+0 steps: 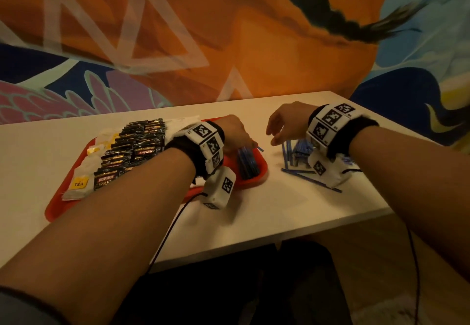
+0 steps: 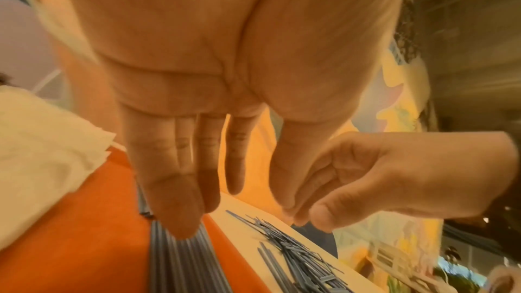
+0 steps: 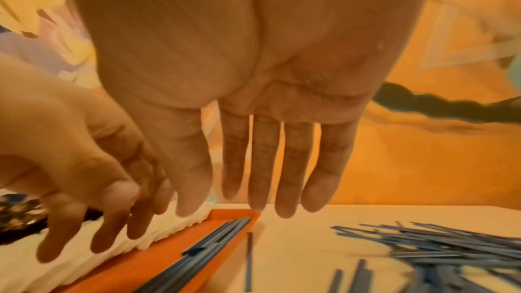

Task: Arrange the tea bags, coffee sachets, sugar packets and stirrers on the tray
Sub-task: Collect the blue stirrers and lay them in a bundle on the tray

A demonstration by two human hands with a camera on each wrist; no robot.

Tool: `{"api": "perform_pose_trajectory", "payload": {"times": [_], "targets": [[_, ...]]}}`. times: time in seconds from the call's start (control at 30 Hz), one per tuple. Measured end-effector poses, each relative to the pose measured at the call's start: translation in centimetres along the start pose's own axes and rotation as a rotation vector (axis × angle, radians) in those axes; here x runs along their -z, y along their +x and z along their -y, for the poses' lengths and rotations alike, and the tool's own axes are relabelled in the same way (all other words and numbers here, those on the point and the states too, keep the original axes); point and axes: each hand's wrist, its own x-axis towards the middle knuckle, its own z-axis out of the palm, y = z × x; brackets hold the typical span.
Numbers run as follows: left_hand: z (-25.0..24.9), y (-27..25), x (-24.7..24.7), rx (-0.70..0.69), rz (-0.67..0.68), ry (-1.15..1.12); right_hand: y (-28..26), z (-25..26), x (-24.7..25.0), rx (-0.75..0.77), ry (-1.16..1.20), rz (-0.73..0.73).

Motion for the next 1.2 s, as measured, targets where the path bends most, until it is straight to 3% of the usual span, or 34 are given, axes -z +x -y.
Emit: {"api": "perform_pose_trajectory", "payload": {"times": [0.17,0.37,0.47,0.73,0.83,0.97,1.2], "targets": [[-4.6,1.0,-1.2,-0.154,0.039,0.243,-1.9,-5.6,0.8,-0.153,-0.016,0.034],[-8.8,4.2,-5.4,-0.235,0.226,0.746,-3.3,-11.7,-1.4,-0.297,-0.111,0.333],[-9.2,7.2,-8.4,-0.251,0.245,0.929,-2.9,-13.0,-2.8,-0.297,-0.182,0.328],[-11.1,10.2,-8.3,-0.283,0.131,0.835,-0.2,-12.9,-3.9,-0.173,-0.025,0.092],[-11.4,9.5,-6.8,-0.258,0.153,0.763,-0.3,-13.9,-3.5,-0.194,0.035,0.061],[-11.6,10.6,-5.7,-0.157,0.296,0.629,-0.8,-15.4,-3.1,-0.246,-0.025,0.113],[-12.7,12.9,-9.1,-0.254,0.167,0.839,0.4,-13.4,-3.6,-0.114,0.113,0.022]]}}
